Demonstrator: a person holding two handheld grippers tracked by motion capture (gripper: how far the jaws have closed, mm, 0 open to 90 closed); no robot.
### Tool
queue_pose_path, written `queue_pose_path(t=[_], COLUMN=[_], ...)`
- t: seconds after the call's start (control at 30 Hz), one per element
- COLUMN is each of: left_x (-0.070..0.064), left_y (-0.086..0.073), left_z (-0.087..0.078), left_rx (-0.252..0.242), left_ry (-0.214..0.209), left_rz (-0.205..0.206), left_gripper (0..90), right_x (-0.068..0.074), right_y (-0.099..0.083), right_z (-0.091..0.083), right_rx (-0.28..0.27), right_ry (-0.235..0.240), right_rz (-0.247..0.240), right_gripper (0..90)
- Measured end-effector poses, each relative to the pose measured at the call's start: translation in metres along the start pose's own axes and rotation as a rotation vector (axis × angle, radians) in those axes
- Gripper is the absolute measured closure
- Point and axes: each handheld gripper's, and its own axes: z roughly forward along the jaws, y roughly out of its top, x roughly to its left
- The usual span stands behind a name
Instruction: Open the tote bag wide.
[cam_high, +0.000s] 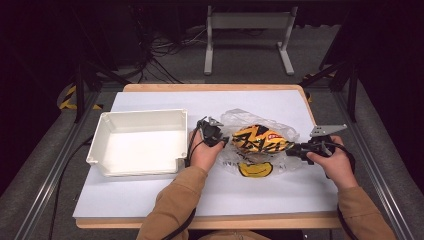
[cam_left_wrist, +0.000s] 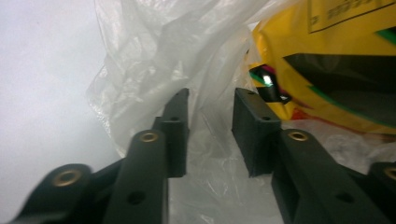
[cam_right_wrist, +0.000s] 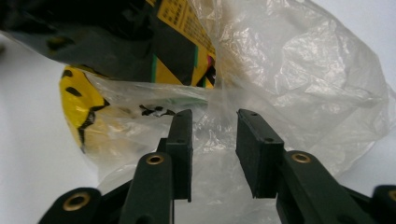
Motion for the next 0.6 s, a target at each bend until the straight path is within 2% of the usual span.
queue_pose_path(t=[0.07,0.2,0.23,0.47,0.6], left_x=[-0.004,-0.010,-0.013,-0.021,-0.024], left_y=[0.000,0.000,0.000,0.001,-0.001], left_z=[-0.004,-0.011,-0.013,-0.035,-0.052], left_rx=[-0.026,-0.049,-0.052,-0.064,-0.072], left_ry=[0.000,-0.006,-0.008,0.015,0.023], left_rz=[0.004,0.013,0.015,0.044,0.065], left_gripper=[50.3,36.0,36.0,21.0,18.2], right_x=[0.000,-0.001,-0.001,-0.001,0.000], right_y=[-0.002,-0.004,-0.004,-0.005,-0.005], right_z=[0.005,0.009,0.009,0.012,0.012], right_rx=[0.011,0.034,0.034,0.049,0.050], right_ry=[-0.022,-0.044,-0.044,-0.066,-0.066], right_rz=[0.001,0.000,0.000,-0.007,-0.007], right_gripper=[59.7,57.4,57.4,54.3,53.7])
